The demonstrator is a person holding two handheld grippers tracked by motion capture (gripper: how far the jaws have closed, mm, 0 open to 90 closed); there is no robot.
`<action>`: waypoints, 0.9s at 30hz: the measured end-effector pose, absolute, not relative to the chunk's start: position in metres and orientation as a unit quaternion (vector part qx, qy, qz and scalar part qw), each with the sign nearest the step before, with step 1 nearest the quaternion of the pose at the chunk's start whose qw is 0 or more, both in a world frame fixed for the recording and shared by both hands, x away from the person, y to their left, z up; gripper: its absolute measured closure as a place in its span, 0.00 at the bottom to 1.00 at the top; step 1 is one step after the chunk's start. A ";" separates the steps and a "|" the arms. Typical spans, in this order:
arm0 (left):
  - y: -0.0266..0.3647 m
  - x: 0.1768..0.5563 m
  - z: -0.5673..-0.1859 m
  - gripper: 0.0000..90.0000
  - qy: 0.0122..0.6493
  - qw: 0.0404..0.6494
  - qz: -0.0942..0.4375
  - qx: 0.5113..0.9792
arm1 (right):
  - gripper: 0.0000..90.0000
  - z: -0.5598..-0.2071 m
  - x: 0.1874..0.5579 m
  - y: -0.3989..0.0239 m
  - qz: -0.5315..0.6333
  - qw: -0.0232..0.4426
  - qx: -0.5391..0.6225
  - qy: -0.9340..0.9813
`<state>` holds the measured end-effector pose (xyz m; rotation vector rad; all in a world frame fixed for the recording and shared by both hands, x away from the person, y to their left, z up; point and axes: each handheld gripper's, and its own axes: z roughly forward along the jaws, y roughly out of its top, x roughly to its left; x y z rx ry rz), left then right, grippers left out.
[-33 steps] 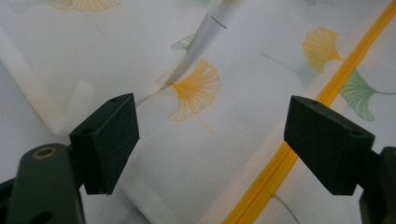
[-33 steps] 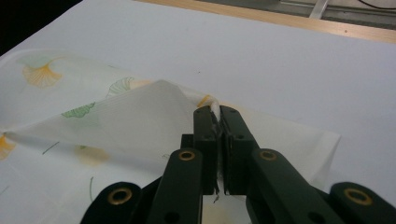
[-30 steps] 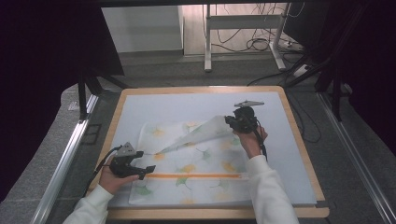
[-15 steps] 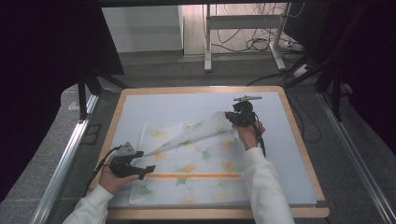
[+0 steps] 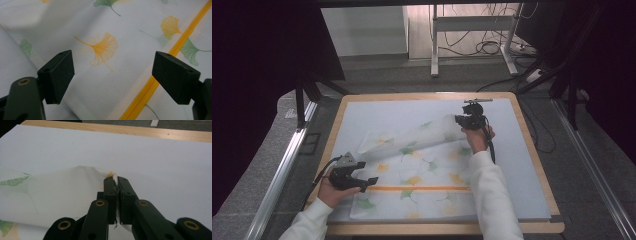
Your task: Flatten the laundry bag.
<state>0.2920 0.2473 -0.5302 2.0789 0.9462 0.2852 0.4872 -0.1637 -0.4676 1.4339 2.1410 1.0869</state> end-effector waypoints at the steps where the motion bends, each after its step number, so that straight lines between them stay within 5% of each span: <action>1: 0.247 0.292 -0.530 0.20 0.375 0.408 0.113 0.825 | 0.95 -0.468 0.488 -0.164 0.385 0.173 0.506 0.753; 25: 0.247 0.292 -0.530 0.20 0.377 0.410 0.113 0.823 | 0.93 -0.471 0.528 -0.176 0.374 0.188 0.534 0.735; 27: 0.248 0.292 -0.530 0.20 0.378 0.410 0.113 0.822 | 0.79 -0.475 0.533 -0.180 0.374 0.196 0.536 0.731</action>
